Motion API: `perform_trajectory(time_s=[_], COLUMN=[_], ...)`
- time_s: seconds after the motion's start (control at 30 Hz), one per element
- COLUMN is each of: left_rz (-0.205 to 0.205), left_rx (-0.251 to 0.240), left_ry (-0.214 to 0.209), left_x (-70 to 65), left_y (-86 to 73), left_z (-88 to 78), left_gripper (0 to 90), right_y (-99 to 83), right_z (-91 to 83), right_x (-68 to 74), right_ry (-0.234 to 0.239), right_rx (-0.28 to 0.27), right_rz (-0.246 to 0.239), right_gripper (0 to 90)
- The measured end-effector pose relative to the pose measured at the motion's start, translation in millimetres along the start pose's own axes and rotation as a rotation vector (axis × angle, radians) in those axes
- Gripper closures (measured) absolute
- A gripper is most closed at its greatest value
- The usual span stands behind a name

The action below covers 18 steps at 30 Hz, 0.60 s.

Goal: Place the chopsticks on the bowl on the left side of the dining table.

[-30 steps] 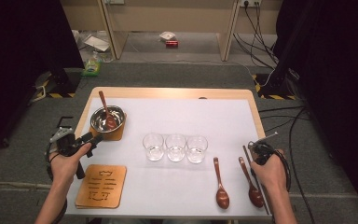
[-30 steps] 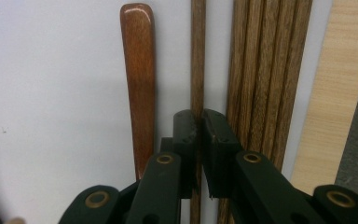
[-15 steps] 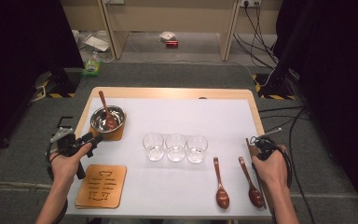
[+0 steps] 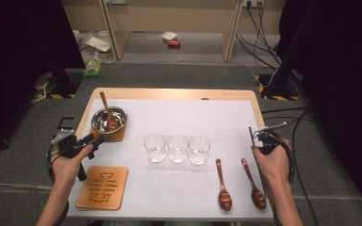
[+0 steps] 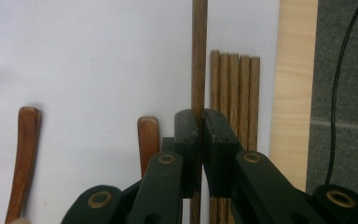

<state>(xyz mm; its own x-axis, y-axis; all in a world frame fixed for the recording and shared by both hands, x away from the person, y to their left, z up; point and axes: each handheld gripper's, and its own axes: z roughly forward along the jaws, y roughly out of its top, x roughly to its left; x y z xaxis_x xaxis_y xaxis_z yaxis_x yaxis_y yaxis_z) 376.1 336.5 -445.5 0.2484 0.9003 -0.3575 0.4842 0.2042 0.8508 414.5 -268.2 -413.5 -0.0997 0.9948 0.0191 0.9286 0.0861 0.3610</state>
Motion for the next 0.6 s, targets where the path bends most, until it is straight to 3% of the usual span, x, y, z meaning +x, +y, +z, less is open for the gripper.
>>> perform_trajectory(time_s=[0.6], left_rz=[0.002], left_rx=[-0.002], left_ry=[0.006], left_x=[-0.4], left_y=[-0.5], left_z=[0.2], left_gripper=[41.4], right_y=[20.9], right_z=[-14.1], right_x=[7.6], right_ry=[0.025], right_rx=[-0.151], right_rz=[0.015], right_gripper=[85.1])
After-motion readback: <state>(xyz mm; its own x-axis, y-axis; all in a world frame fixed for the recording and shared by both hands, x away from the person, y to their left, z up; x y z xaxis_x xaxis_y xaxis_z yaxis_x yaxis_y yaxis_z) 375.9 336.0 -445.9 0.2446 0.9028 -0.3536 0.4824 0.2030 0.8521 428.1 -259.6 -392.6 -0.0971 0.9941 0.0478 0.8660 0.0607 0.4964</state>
